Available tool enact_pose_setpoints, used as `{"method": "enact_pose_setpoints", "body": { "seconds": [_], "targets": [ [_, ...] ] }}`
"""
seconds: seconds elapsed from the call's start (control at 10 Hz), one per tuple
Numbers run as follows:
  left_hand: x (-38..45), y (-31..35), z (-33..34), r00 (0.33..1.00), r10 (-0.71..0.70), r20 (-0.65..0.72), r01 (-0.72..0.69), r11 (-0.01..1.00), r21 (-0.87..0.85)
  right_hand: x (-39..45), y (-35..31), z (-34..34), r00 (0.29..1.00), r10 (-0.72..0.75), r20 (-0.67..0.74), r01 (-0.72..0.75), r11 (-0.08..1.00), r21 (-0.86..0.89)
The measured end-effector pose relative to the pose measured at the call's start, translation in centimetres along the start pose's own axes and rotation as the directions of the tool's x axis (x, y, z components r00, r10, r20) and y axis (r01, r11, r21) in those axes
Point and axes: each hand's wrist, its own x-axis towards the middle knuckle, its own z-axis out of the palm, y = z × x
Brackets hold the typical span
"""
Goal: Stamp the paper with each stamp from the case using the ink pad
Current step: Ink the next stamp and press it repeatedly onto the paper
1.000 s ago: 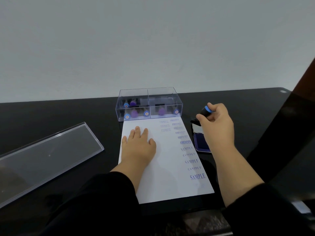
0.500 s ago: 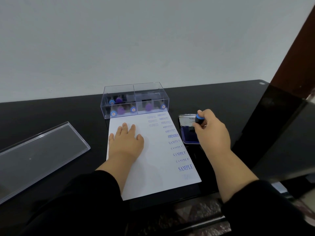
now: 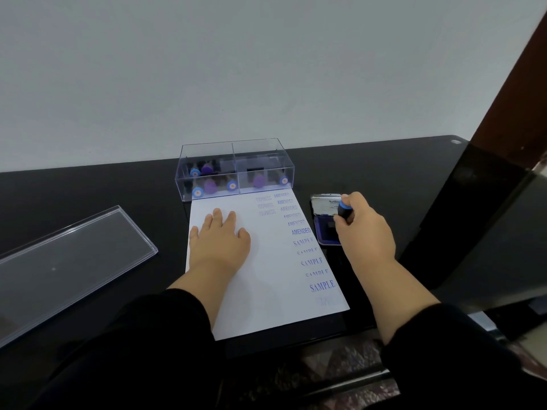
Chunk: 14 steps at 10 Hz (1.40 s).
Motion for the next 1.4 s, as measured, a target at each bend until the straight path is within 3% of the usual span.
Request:
{"method": "enact_pose_setpoints", "body": {
  "seconds": [0.9, 1.1, 1.4],
  "targets": [
    [-0.1, 0.1, -0.2, 1.0, -0.007, 0.024, 0.006, 1.0, 0.01, 0.4, 0.0, -0.7, 0.999, -0.027, 0.029, 0.03, 0.997, -0.073],
    [-0.2, 0.2, -0.2, 0.999, -0.005, 0.033, 0.005, 1.0, -0.002, 1.0, -1.6, -0.8, 0.996, -0.091, -0.024, 0.093, 0.992, 0.082],
    [-0.2, 0.1, 0.0, 1.0, -0.006, 0.022, 0.007, 1.0, -0.027, 2.2, -5.8, 1.6, 0.967, -0.249, 0.06, 0.235, 0.955, 0.183]
  ]
}}
